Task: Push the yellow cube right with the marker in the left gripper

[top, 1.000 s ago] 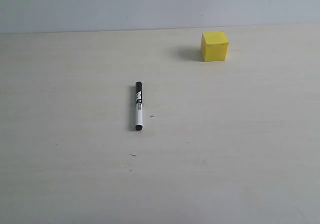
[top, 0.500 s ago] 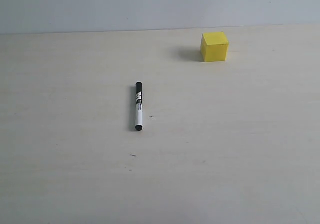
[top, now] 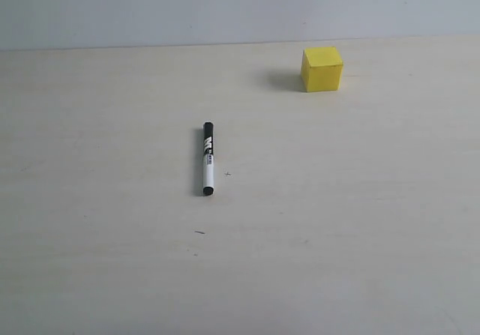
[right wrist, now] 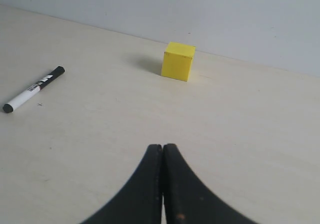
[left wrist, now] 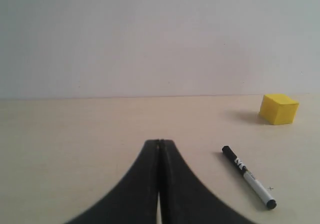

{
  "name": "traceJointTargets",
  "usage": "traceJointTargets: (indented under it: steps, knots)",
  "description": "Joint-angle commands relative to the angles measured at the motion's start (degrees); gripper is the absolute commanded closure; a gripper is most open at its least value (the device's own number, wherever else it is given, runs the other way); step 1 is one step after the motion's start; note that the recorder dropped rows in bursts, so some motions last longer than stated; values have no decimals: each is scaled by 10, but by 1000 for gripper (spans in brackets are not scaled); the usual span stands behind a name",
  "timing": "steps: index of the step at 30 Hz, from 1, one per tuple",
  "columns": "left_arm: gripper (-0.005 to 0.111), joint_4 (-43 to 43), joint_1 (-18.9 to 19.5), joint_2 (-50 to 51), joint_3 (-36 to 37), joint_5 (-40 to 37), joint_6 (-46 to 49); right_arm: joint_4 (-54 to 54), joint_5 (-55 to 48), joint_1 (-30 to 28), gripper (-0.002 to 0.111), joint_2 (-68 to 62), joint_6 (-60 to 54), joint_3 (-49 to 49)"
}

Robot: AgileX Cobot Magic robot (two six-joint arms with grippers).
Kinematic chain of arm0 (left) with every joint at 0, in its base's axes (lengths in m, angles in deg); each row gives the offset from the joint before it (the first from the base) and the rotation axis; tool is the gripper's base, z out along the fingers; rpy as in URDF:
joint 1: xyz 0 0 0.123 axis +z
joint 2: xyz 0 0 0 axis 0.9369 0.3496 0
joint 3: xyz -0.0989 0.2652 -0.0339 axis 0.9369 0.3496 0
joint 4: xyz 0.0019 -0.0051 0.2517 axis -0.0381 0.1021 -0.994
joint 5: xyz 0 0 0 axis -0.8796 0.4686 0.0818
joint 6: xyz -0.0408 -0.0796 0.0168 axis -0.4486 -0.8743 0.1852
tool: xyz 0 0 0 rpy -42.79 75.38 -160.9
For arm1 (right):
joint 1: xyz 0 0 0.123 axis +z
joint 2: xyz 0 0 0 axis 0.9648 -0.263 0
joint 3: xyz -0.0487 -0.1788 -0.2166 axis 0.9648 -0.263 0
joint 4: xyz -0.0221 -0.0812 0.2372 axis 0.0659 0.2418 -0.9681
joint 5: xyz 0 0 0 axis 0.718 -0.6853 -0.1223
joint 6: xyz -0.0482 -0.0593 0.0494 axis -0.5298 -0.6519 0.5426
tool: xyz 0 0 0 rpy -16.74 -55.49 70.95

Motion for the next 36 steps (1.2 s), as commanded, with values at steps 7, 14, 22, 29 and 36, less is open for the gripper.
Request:
traceJointTargets:
  steps: [7, 14, 22, 29, 36]
  knots:
    - [107, 8, 2, -4, 1, -56, -167, 0, 6, 1, 108, 2, -1, -2]
    - [107, -10, 2, -4, 1, -106, -99, 0, 6, 1, 108, 2, -1, -2]
    - [107, -59, 2, -4, 1, -127, -53, 0, 6, 1, 108, 2, -1, -2]
    - [107, -59, 2, -4, 1, -127, -53, 0, 6, 1, 108, 2, -1, -2]
    - [107, -59, 2, -4, 1, -127, -53, 0, 6, 1, 108, 2, -1, -2]
